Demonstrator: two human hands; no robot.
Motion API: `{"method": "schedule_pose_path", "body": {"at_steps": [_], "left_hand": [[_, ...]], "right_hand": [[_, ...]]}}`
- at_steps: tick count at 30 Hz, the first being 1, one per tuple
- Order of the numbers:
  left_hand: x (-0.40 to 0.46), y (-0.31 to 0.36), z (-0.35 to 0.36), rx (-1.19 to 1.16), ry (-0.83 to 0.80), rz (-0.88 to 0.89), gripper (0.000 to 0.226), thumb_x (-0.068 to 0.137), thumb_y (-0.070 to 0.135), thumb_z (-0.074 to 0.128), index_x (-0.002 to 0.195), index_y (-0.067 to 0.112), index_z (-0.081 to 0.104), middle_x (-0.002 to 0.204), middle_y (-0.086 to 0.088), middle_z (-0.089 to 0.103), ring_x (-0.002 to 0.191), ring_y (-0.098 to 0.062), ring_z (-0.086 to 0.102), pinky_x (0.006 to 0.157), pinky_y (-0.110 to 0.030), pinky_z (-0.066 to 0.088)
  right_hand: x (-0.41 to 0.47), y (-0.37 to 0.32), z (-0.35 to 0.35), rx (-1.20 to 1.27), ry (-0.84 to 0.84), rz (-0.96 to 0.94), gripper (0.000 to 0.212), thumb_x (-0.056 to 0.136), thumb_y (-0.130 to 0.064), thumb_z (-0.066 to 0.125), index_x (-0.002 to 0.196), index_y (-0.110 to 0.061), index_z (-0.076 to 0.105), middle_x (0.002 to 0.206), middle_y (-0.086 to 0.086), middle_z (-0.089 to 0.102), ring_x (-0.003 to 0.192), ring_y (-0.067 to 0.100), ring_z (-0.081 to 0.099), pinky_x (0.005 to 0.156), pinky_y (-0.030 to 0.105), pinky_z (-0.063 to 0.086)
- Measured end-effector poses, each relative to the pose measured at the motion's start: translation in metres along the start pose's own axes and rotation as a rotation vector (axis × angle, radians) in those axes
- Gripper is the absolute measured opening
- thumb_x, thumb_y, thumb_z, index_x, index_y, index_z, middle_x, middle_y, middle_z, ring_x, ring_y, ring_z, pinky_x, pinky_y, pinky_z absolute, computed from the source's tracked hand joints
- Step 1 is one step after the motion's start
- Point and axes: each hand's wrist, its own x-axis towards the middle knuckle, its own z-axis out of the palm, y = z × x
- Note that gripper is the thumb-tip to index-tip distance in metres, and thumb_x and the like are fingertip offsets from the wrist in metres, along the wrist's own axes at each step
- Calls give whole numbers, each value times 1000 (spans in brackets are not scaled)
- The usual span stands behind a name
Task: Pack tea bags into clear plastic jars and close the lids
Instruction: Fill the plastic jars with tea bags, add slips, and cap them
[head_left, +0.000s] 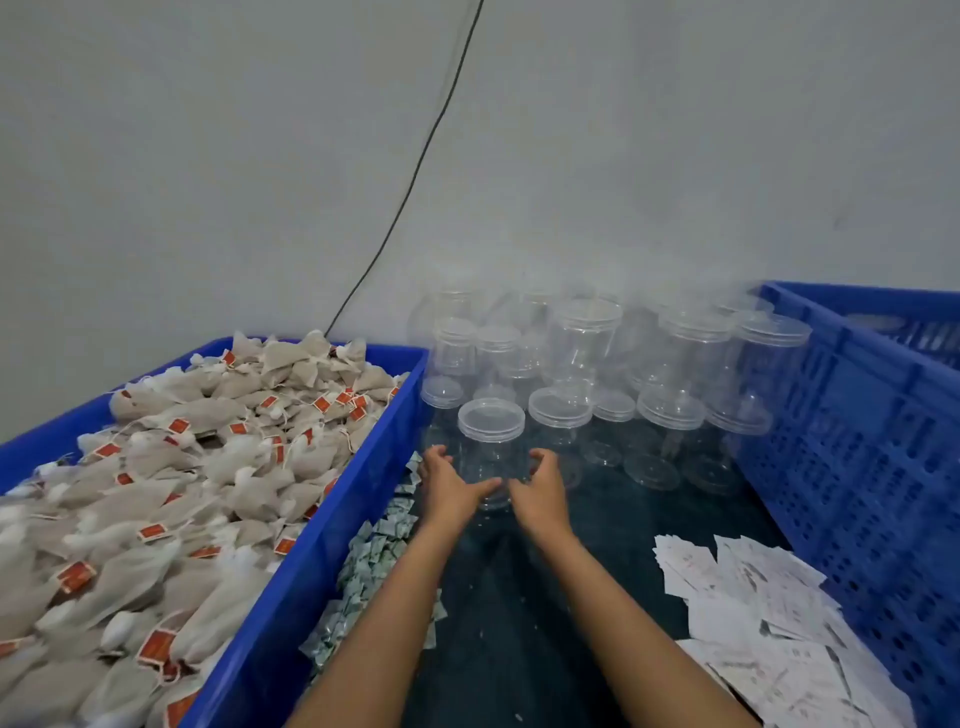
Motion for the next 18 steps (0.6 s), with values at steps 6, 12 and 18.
{"method": "schedule_pose_path", "body": {"at_steps": [6, 12, 18], "left_hand": [[18, -23, 19, -35, -80, -4, 94, 69, 15, 85, 141, 12, 25, 143, -7, 39, 128, -23, 44, 105, -36, 41], [19, -23, 25, -49, -68, 16, 78, 71, 7, 80, 132, 16, 32, 136, -8, 47, 111, -18, 51, 91, -30, 46], [-16, 11, -5, -2, -34, 164, 90, 60, 32, 89, 130, 25, 33, 125, 6, 26, 109, -14, 41, 84, -29, 41]], "right_hand": [[10, 14, 12, 60, -15, 11, 59, 85, 3, 50, 139, -12, 34, 137, 9, 48, 116, 20, 54, 95, 36, 48], [3, 9, 13, 123, -45, -32, 60, 84, 5, 53, 138, -12, 34, 137, 9, 46, 120, 21, 51, 99, 43, 48], [-27, -24, -24, 176, -165, -173, 81, 89, 0, 57, 145, -36, 11, 126, 0, 41, 100, 0, 55, 68, 12, 50]]}}
